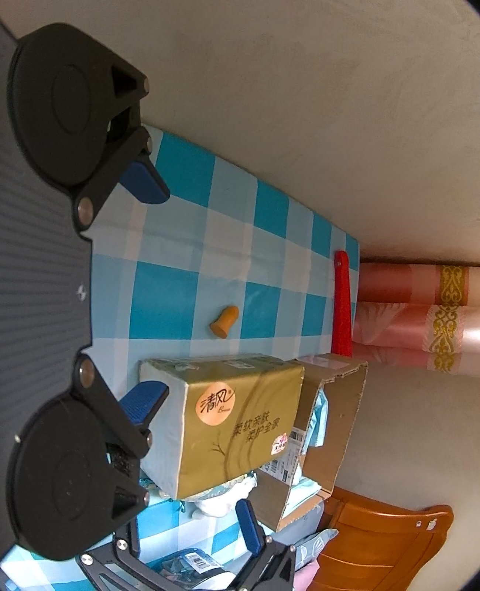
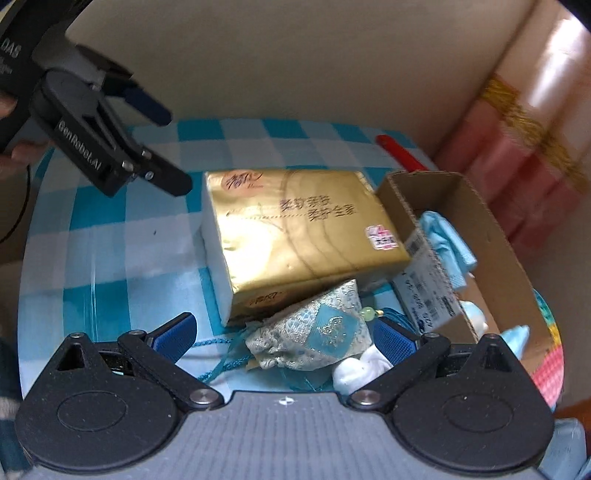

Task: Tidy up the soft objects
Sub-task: 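Move the left gripper toward the orange peg while the right gripper approaches the blue sachet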

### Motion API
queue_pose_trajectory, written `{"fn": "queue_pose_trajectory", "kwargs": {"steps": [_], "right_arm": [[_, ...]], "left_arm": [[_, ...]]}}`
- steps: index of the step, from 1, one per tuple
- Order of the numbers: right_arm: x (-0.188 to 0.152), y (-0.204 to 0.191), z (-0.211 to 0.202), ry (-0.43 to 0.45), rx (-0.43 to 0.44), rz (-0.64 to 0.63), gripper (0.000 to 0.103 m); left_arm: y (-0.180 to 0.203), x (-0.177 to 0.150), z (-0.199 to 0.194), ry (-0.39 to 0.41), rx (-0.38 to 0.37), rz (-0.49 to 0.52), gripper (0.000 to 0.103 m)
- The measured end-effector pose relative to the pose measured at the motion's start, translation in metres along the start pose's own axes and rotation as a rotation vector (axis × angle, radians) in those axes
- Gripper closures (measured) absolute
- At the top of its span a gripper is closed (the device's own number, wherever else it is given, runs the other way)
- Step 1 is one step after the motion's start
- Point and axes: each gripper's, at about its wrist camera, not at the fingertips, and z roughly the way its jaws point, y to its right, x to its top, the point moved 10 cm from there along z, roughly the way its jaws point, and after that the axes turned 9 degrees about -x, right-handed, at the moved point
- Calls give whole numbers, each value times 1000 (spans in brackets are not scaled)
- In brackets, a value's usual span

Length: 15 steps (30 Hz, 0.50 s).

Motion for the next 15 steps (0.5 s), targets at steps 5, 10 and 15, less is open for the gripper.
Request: {"fn": "queue_pose_trajectory", "kwargs": {"steps": [5,10,15], "right_arm": [[-2,-2,10,-14,38,-75,0],[-5,-4,20,-35,91,-93,0],[-8,-12,12,-39,145,-61,0]], "left_arm": [[-1,-2,4,-11,4,-17,1],[-1,-3,7,-17,6,-35,1],[0,-2,7,-13,8,-34,1]]}}
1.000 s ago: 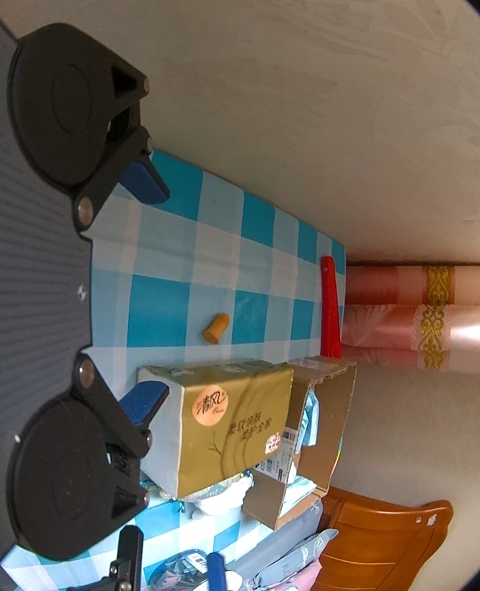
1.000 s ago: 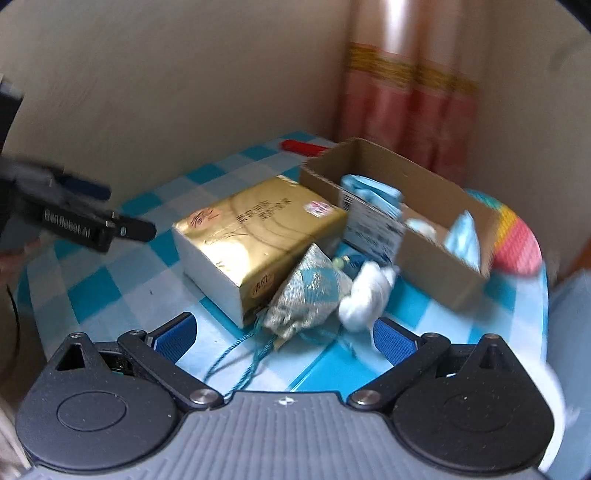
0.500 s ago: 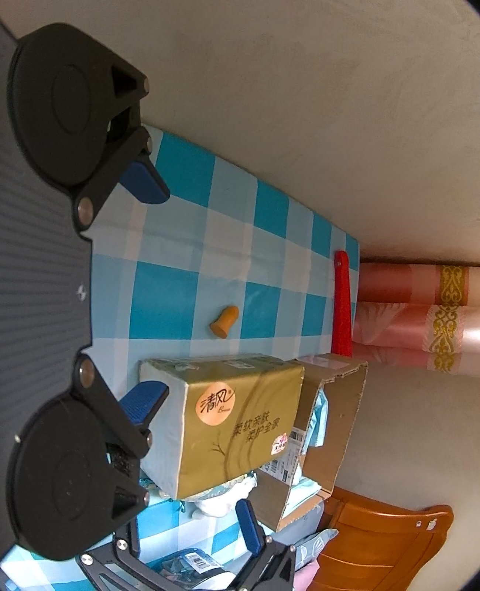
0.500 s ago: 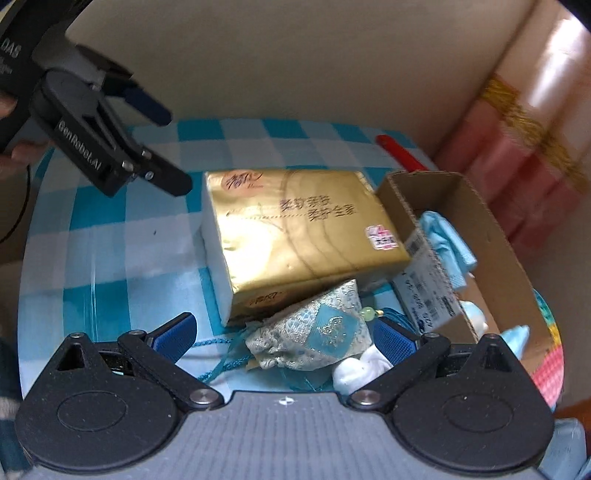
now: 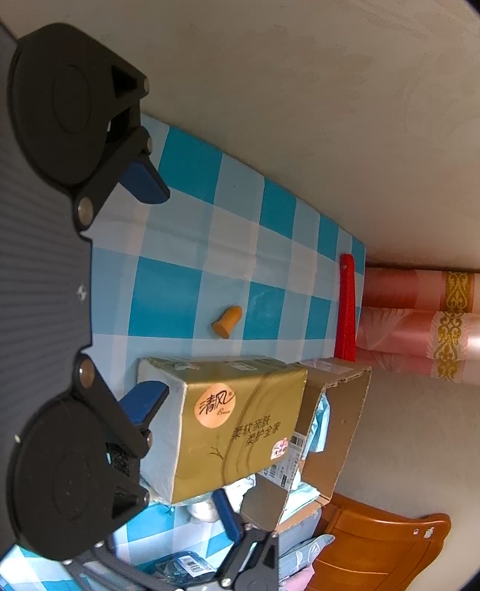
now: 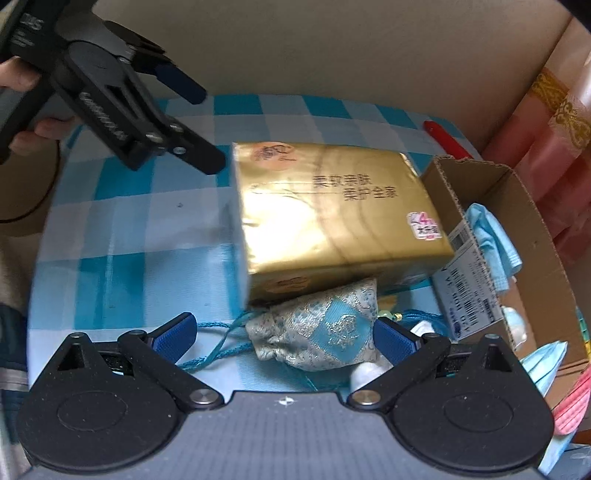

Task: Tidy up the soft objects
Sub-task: 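Move the left gripper toward the orange peg while the right gripper approaches the blue sachet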

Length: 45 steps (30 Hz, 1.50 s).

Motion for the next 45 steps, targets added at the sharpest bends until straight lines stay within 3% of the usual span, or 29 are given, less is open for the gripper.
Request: {"fn": "queue_pose_trajectory", "kwargs": {"steps": [4,9,14,22,29,40,45], "right_arm": [[-3,-13,-11,-3,39,23,0],[4,-11,-14,14,-54,-4,0],[7,3,4,-16,-53,27,0],[-3,-17,5,-58,30,53,0],[-10,-45,-4,-85,113,184,0],[-19,-38,-1,-53,-39,446,0],[-20,-40,1,-43,-111,485,0]], "left_arm": [[1,-1,-1,0,-7,0,1],[1,-2,-4,8,-22,-5,1],[0,-5,-7,8,-27,-14,1],[-3,-7,-8,11,-33,-31,1],[0,-7,-10,16,-48,-22,1],[-1,-8,-11,15,-57,-4,1],[-1,-3,-10,30,-59,31,1]]}}
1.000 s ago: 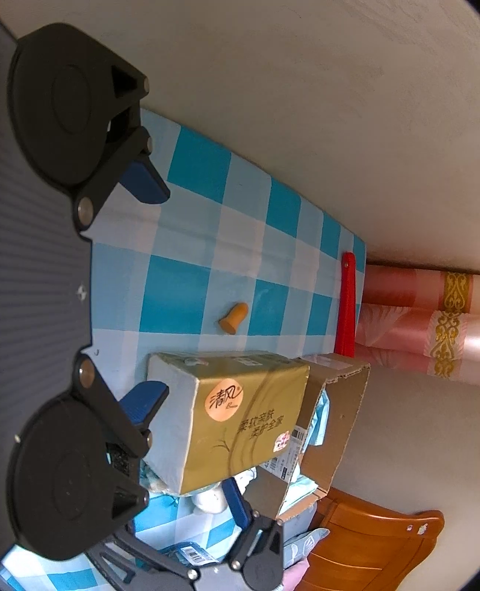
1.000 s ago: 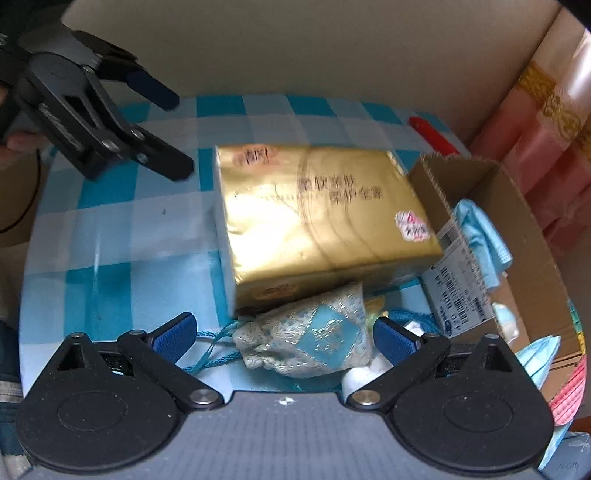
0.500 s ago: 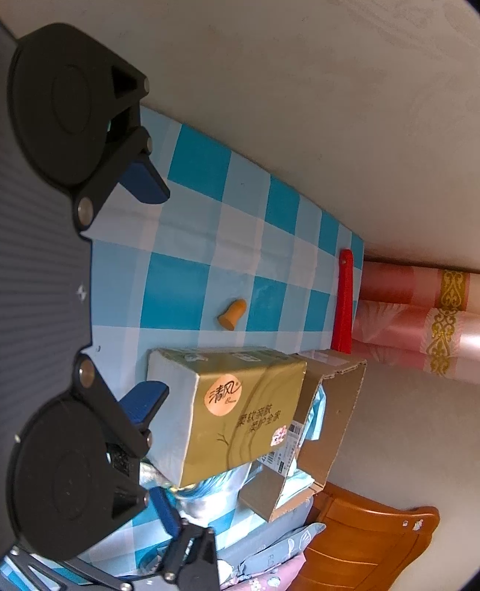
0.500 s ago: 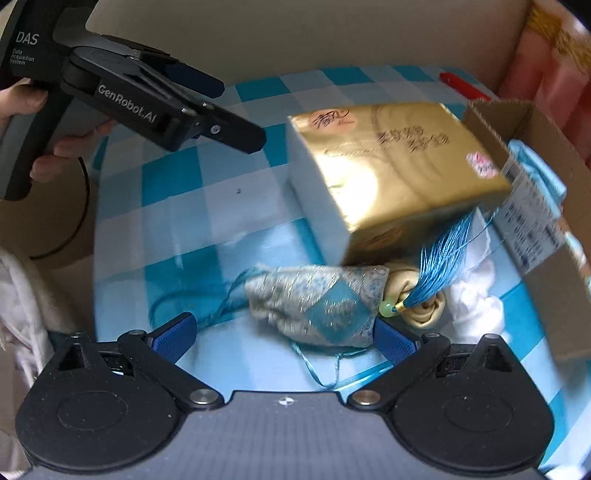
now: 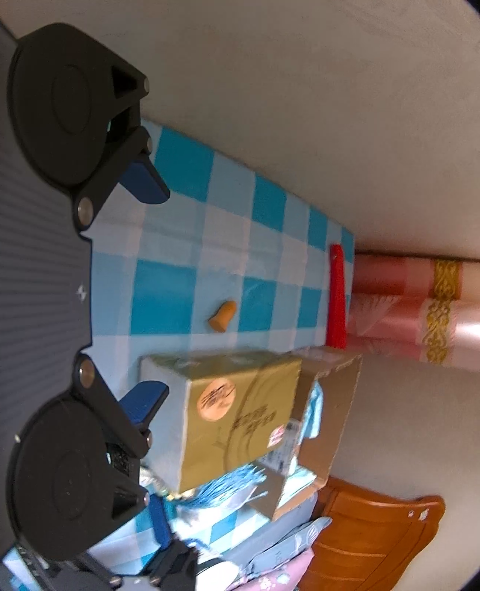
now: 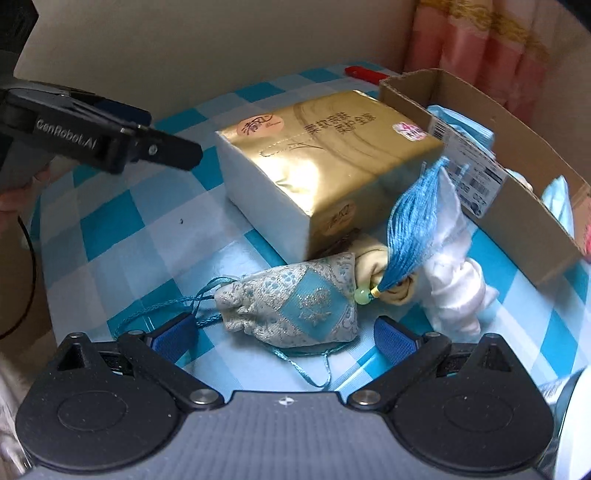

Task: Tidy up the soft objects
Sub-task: 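Move the left gripper toward the orange peg while the right gripper approaches the blue sachet, then lower the left gripper around the orange peg and close it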

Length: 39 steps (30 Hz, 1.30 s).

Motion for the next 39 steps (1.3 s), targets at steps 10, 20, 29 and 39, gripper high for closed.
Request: {"fn": "queue_pose_trajectory", "kwargs": {"steps": [10,20,29,39], "right_arm": [[-4,0,-4,40,-33,51,0],[-4,-1,-5,50,-34,50,0],[-4,-1,-6,50,-35,49,0],[-3,-1,-6,52,-35,49,0]], "left_arm": [[-21,28,15,53,56,22,4],[-30,31,52,19,12,37,9],[-31,36,55,18,-31,54,44],[-17,35,55,12,-82,111,48]]}}
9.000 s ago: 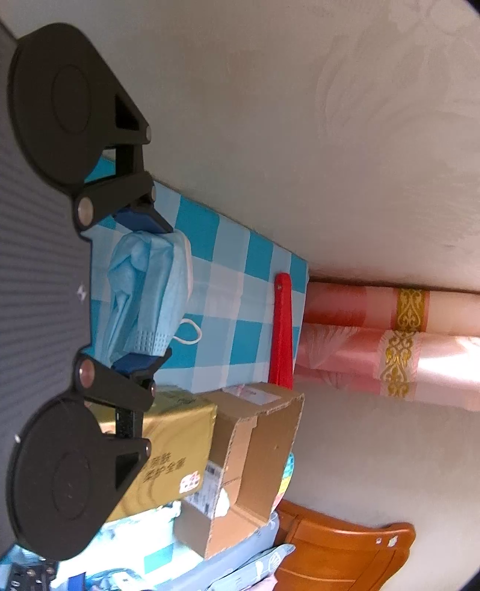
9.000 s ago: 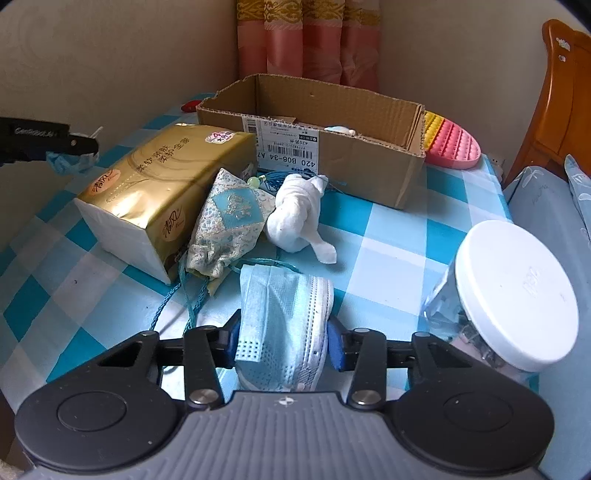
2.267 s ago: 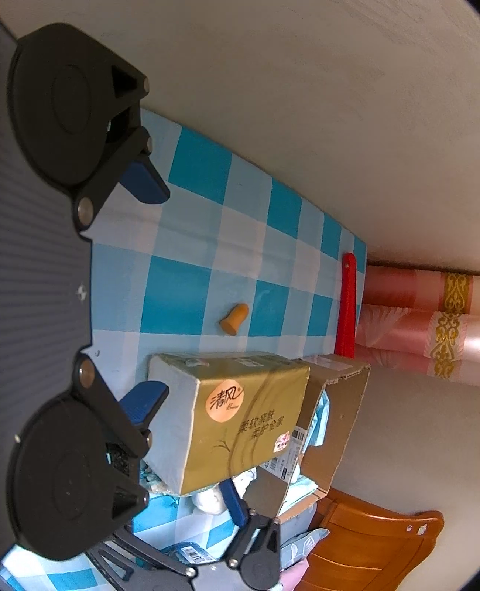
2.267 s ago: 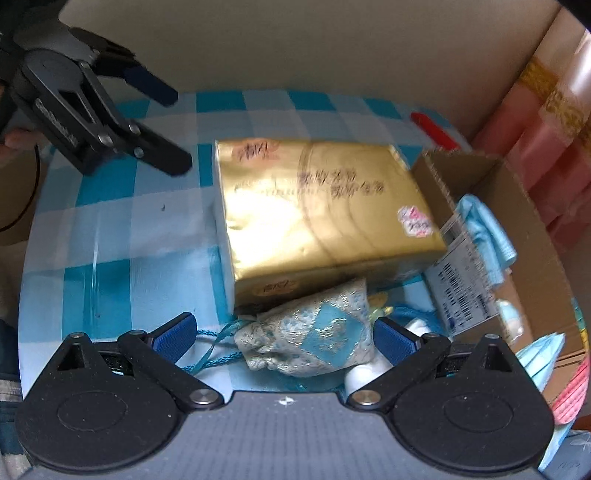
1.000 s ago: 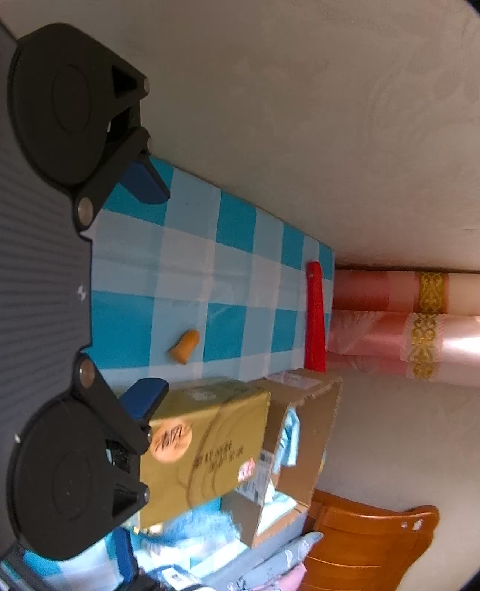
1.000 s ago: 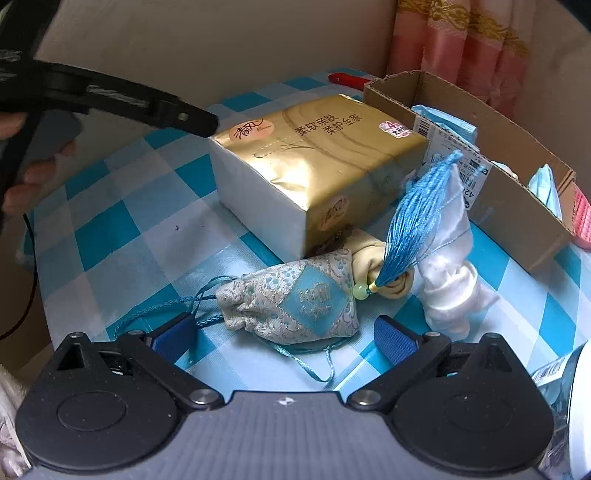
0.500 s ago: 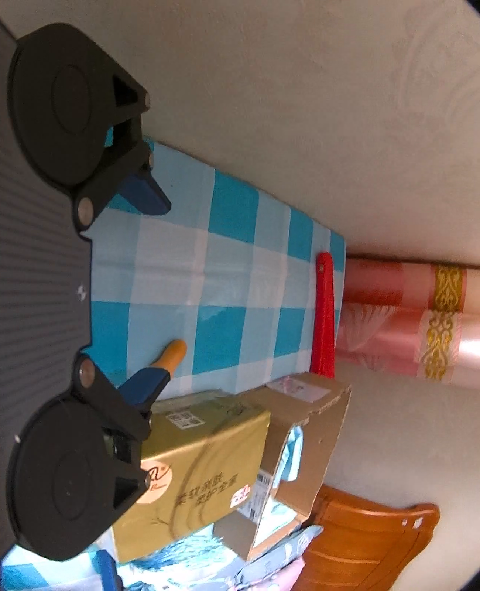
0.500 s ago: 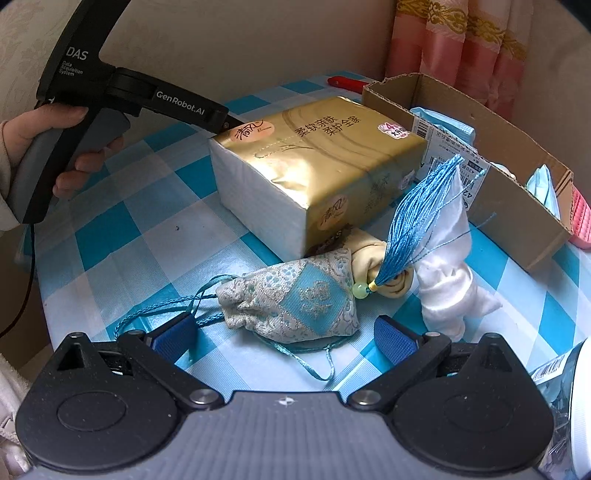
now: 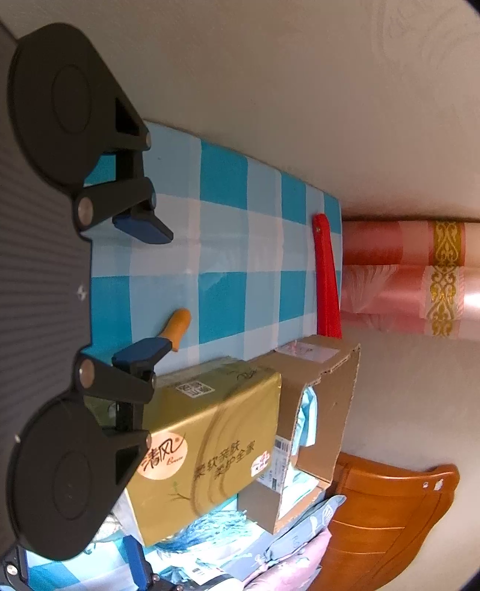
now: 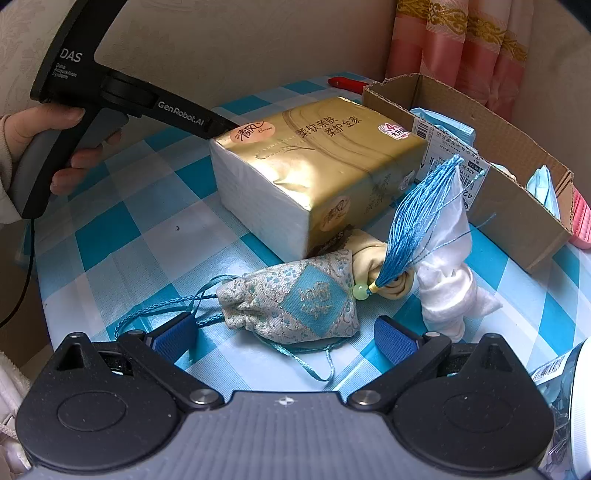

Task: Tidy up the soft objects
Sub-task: 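Lower the left gripper around the orange peg and close it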

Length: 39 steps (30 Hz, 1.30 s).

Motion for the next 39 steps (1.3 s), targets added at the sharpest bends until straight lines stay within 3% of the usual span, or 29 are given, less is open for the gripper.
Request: {"fn": "queue_pose_trajectory", "kwargs": {"steps": [11,15,21,25,29,32,34,39], "right_arm": [[0,0,0,5,-1,2,0],[0,0,-1,9,-1,2,0],[-1,0,-1,29,9,-8,0],[-2,0,-2,48,17,-15,0],[-1,-1,-3,57,23,-20,0],[-1,-2,-3,71,30,-27,0],[-1,-3,-3,79,35,-33,0],[-1,-5,-3,83,47,-47,0]], "left_arm": [[0,-4,9,-41,-1,39,48],[4,3,0,-52,38,72,42],[11,27,-18,-9,83,128,32],[13,42,-21,-58,58,58,33],[12,43,-12,-179,77,30,35],[1,38,-4,-257,91,-107,37],[-7,34,0,-292,94,-229,47],[-5,37,8,-298,101,-341,57]]}}
